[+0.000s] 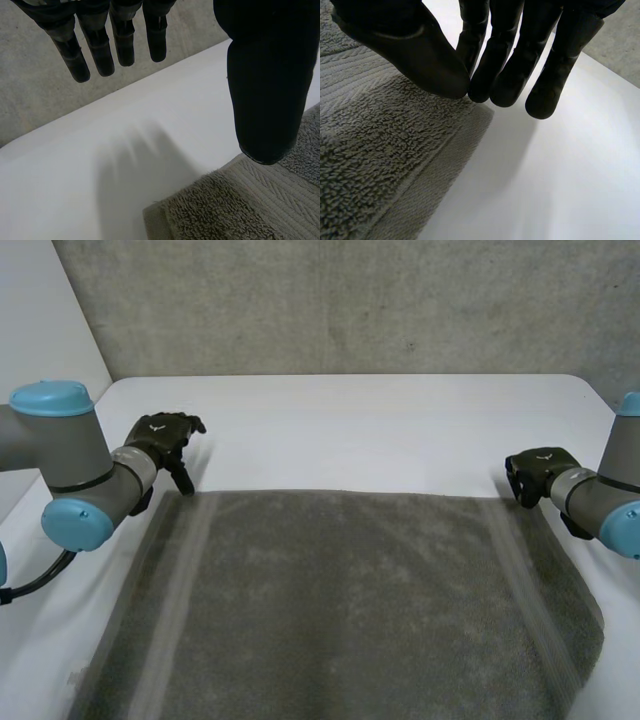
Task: Fold the towel.
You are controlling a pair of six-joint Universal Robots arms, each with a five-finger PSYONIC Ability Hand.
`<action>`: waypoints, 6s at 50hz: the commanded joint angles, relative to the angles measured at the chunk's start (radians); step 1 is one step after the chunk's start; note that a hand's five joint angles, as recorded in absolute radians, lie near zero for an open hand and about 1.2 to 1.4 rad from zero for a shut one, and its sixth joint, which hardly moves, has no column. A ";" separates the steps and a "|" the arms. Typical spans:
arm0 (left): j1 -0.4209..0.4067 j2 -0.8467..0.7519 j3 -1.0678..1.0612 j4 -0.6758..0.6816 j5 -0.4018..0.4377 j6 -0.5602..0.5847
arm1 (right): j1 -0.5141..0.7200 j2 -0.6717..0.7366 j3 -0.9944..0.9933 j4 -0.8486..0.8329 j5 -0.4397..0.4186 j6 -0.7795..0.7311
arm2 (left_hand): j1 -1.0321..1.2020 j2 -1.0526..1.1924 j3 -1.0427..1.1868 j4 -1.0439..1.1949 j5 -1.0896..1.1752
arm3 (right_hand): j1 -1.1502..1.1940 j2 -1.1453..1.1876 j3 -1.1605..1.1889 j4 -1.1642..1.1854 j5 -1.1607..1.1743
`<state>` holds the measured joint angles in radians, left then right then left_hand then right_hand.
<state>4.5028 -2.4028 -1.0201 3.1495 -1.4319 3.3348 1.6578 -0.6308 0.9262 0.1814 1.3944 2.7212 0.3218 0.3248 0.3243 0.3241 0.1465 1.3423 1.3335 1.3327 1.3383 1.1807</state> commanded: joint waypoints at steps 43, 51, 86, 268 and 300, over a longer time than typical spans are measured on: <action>0.001 0.043 -0.048 0.006 -0.002 0.000 | -0.053 -0.021 0.039 0.007 -0.092 0.078 | 0.021 0.018 0.018 0.019 0.022 | -0.483 -0.474 -0.473 -0.479 -0.496; -0.001 0.044 -0.049 0.006 -0.001 0.000 | -0.053 -0.021 0.040 0.007 -0.092 0.080 | 0.021 0.018 0.018 0.019 0.022 | -0.254 -0.245 -0.244 -0.250 -0.267; 0.003 0.045 -0.049 0.004 -0.002 -0.003 | -0.064 -0.044 0.060 0.009 -0.115 0.140 | 0.006 0.003 0.004 0.004 0.007 | -0.741 -0.732 -0.731 -0.737 -0.754; 0.018 0.194 0.128 0.088 -0.096 -0.359 | 0.000 -0.336 0.050 -0.309 -0.239 0.315 | 1.074 1.071 1.072 1.072 1.075 | 0.054 0.063 0.064 0.058 0.041; 0.084 0.585 -0.691 0.255 0.048 -0.143 | -0.125 -0.661 0.606 -0.025 -0.279 -0.046 | 1.074 1.071 1.072 1.072 1.075 | 0.054 0.063 0.064 0.058 0.041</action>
<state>4.5759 -1.9672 -1.5919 3.4582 -1.4416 3.1953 1.5798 -1.1596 1.4712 0.0124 1.1188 2.7059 1.1716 1.2176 1.2148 1.2175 1.0280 1.3479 1.3049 1.3412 1.3396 1.1544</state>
